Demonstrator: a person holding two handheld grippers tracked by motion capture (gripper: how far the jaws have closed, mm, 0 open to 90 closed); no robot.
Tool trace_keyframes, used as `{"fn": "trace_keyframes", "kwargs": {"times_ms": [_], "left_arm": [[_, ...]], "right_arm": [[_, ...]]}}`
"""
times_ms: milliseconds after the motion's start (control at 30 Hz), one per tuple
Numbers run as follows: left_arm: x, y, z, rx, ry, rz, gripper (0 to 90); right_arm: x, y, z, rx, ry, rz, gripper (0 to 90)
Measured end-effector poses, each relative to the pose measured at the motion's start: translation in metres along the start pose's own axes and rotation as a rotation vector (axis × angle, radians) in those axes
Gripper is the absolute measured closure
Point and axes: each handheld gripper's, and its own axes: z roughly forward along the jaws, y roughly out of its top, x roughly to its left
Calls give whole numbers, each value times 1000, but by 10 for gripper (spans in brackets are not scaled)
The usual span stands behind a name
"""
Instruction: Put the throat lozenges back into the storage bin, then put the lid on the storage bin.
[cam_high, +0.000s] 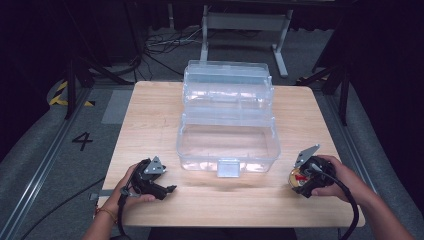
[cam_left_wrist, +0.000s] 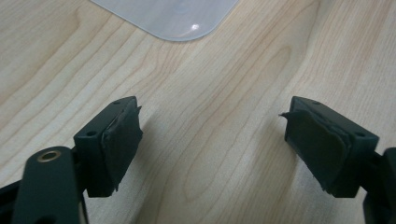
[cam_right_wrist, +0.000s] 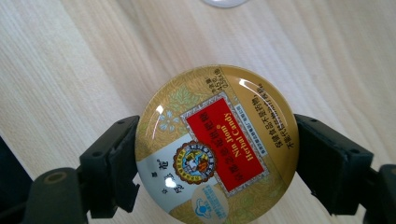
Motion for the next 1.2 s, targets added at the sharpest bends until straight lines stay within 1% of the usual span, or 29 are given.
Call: {"fn": "trace_keyframes", "kwargs": {"times_ms": [67, 100, 133, 167, 267, 400, 500, 733, 833, 867, 933, 1033, 1100, 1200], "left_arm": [[1, -1, 0, -9, 1, 2, 164], [1, -1, 0, -9, 1, 2, 156], [2, -4, 1, -34, 1, -3, 156], [1, -5, 2, -44, 2, -7, 148], [1, -5, 2, -44, 2, -6, 148], [1, -5, 2, -44, 2, -6, 148], [1, -6, 1, -43, 13, -11, 148], [2, -5, 1, -41, 7, -8, 146], [2, -5, 1, -41, 7, -7, 146], [2, -5, 1, -41, 7, -7, 146], [2, -5, 1, -42, 7, -6, 146], [2, -5, 1, -42, 7, -6, 146], [2, -5, 1, -41, 6, -5, 145], [2, -5, 1, -41, 6, -5, 146]], "right_arm": [[-5, -1, -5, -6, -12, 8, 203], [-5, -1, -5, -6, -12, 8, 203], [-7, -1, -7, -7, -12, 13, 203], [-12, -2, -10, -13, -24, 14, 203], [-20, -1, -16, -23, -38, 34, 203], [-28, 2, -25, -39, -49, 27, 203], [-36, 7, -32, -65, -56, 39, 203], [-48, 30, -45, -82, -85, 20, 203], [-49, 39, -48, -77, -93, -1, 203], [-49, 39, -48, -77, -93, -1, 203], [-50, 45, -51, -81, -94, -19, 203], [-51, 50, -52, -82, -93, -30, 203], [-52, 54, -52, -73, -92, -42, 203], [-53, 59, -54, -76, -90, -48, 203]]}}
